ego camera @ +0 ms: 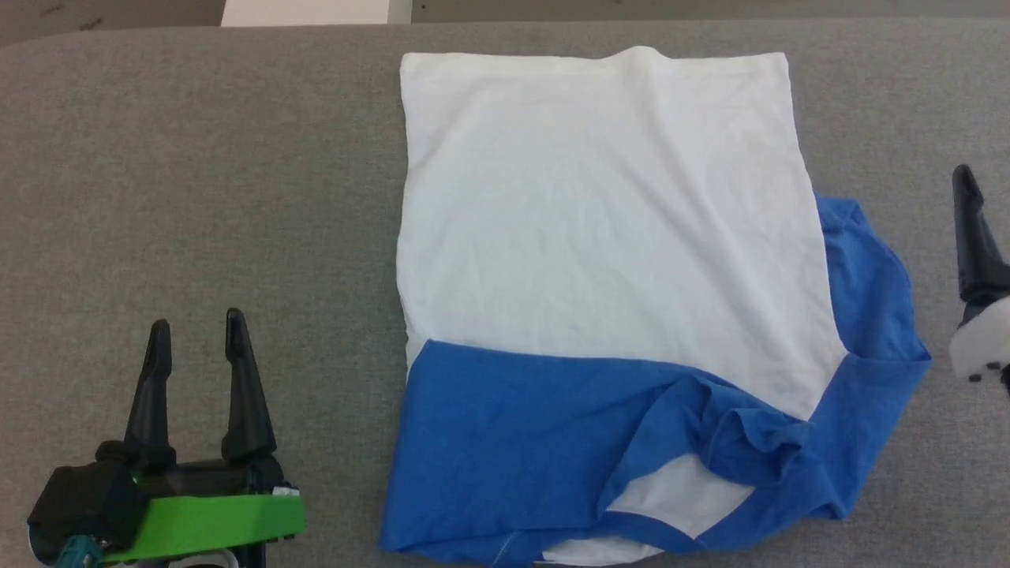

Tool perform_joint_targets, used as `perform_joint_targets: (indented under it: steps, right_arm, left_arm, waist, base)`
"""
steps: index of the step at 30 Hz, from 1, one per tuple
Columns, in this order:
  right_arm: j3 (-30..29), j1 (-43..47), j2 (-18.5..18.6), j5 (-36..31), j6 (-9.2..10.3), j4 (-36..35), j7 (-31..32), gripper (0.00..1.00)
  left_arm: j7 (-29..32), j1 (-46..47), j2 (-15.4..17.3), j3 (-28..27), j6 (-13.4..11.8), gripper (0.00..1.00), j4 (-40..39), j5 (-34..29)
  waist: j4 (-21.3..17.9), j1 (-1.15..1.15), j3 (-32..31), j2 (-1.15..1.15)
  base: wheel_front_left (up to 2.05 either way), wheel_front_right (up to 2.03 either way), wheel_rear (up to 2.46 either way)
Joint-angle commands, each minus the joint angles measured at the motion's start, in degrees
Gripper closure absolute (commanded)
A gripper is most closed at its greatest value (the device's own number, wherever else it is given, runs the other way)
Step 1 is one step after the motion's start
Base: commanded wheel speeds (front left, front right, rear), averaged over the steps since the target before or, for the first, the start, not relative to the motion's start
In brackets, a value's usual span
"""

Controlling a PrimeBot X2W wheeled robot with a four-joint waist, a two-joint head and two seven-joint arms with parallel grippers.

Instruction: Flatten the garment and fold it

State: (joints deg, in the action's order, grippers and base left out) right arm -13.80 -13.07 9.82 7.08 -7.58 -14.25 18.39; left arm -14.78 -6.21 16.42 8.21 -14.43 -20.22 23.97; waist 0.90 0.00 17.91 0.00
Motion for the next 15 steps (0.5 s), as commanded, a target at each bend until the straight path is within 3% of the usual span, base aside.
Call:
perform_joint_targets:
  steps: [1, 6, 9, 15]
  right_arm:
    - [0.0, -2.6, 1.2, 0.8, 0.09, 1.6, 2.1, 0.00]
    - [2.4, -5.8, 6.5, 2.7, 0.09, 6.5, 14.5, 0.00]
    - [2.2, -7.0, 7.8, 4.6, 0.09, 8.2, 19.8, 0.00]
    - [2.6, -7.0, 8.9, 5.7, 0.09, 11.1, 22.1, 0.00]
  left_arm:
    - [-0.2, 1.5, -0.3, -0.3, 0.6, 0.00, 0.0, -0.5]
    - [-0.2, 3.6, -1.1, -0.3, 2.1, 0.00, 0.3, -1.4]
    - [-0.2, 4.5, -1.9, -0.2, 2.9, 0.00, 0.6, -1.6]
    - [-0.2, 5.9, -2.8, 0.1, 4.6, 0.00, 1.9, -2.2]
  waist:
    - [-0.3, 0.00, 3.6, 0.00]
    - [0.9, 0.00, 7.0, 0.00]
    - [1.8, 0.00, 8.4, 0.00]
    - [3.4, 0.00, 10.0, 0.00]
  base:
    - [0.00, 0.00, 0.00]
    - [0.00, 0.00, 0.00]
    - [0.00, 0.00, 0.00]
    - [0.00, 0.00, 0.00]
